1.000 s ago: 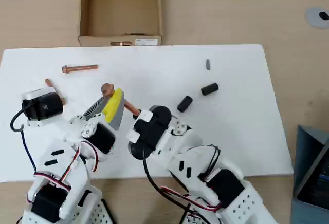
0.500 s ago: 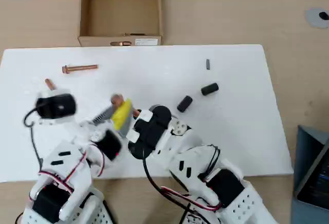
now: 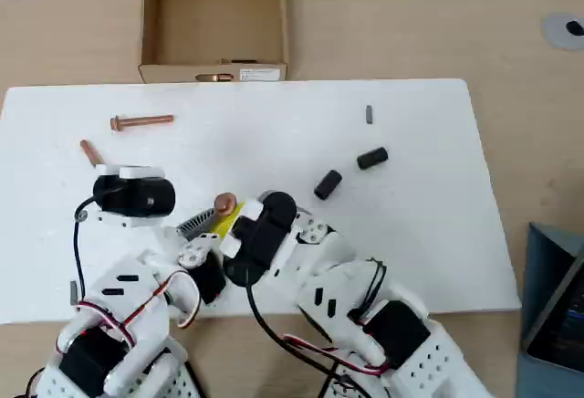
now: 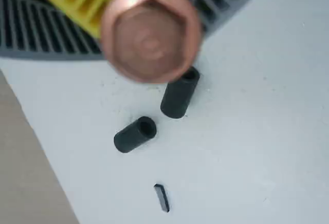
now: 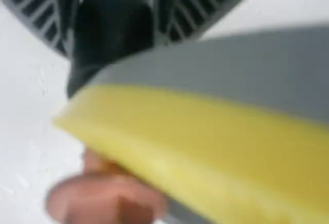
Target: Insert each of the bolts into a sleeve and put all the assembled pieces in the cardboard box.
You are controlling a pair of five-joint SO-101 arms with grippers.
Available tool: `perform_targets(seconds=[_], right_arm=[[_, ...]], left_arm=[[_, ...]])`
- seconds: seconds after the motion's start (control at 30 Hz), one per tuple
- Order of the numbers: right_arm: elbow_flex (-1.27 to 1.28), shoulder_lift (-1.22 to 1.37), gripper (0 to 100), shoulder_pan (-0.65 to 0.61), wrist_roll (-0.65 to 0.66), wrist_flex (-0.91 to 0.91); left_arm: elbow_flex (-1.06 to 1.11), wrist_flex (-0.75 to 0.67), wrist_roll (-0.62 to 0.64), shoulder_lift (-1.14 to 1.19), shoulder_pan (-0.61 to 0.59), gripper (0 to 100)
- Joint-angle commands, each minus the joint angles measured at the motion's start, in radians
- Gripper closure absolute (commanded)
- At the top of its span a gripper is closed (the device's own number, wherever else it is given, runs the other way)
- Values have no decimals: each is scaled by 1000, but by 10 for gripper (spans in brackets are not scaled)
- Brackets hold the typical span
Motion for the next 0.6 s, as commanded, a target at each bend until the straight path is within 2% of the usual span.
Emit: perform_targets(seconds=[0.0,0.13,0.33,0.57], right_arm=[[-67,-15,989,1,5,-31],[-67,-15,989,1,5,-31],[-61,-15,989,1,5,-31],[-44,-15,989,1,5,-29]], left_arm=[[14,31,-8,1,55,915],[15,32,-8,5,5,844],[-11,32,-8,5,-51,840],[-95,32,-8,5,-54,840]])
